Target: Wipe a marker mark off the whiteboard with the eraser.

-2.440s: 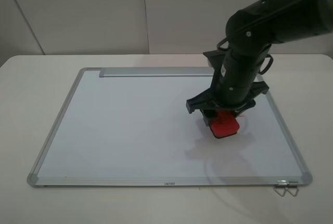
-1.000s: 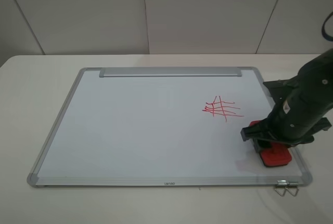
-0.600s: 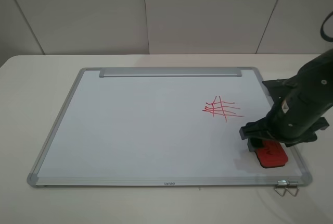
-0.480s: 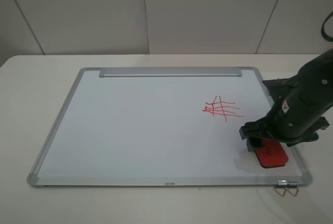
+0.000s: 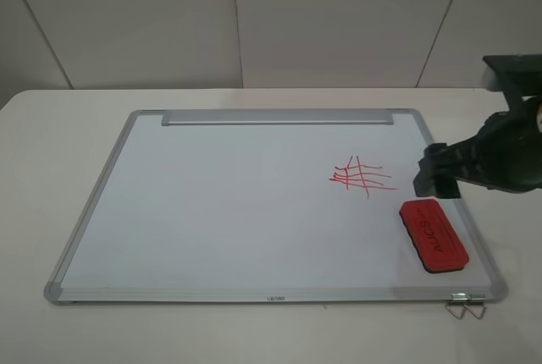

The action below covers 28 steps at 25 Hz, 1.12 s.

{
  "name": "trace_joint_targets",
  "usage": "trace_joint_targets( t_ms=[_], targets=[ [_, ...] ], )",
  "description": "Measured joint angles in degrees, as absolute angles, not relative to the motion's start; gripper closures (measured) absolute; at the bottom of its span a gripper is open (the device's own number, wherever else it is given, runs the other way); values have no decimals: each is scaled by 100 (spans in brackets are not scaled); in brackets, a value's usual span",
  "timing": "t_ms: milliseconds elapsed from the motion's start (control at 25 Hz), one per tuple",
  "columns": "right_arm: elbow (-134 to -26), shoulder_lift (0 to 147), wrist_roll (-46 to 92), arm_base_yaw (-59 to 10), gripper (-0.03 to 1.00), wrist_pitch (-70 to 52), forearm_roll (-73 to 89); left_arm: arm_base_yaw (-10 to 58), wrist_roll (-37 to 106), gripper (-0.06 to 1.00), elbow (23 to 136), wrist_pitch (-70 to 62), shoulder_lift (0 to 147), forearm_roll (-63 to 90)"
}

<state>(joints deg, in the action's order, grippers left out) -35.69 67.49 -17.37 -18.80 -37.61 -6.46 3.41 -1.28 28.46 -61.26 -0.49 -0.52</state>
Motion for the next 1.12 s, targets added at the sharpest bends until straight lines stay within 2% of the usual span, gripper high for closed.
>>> trace_joint_targets(
  t_ms=[280, 600, 760, 1120],
  targets=[
    [-3567, 4725, -1501, -1880, 22, -4603, -195, 341, -128, 17, 2846, -6126, -49, -52],
    [-3567, 2795, -2147, -1880, 22, -5898, -619, 341, -128, 17, 2846, -6126, -49, -52],
    [-3567, 2140, -2173, -1880, 22, -6347, -858, 341, -128, 17, 2846, -6126, -49, -52],
    [-3567, 1459, -2130, -1880, 22, -6374, -858, 341, -128, 17, 2846, -6126, -49, -52]
  ],
)
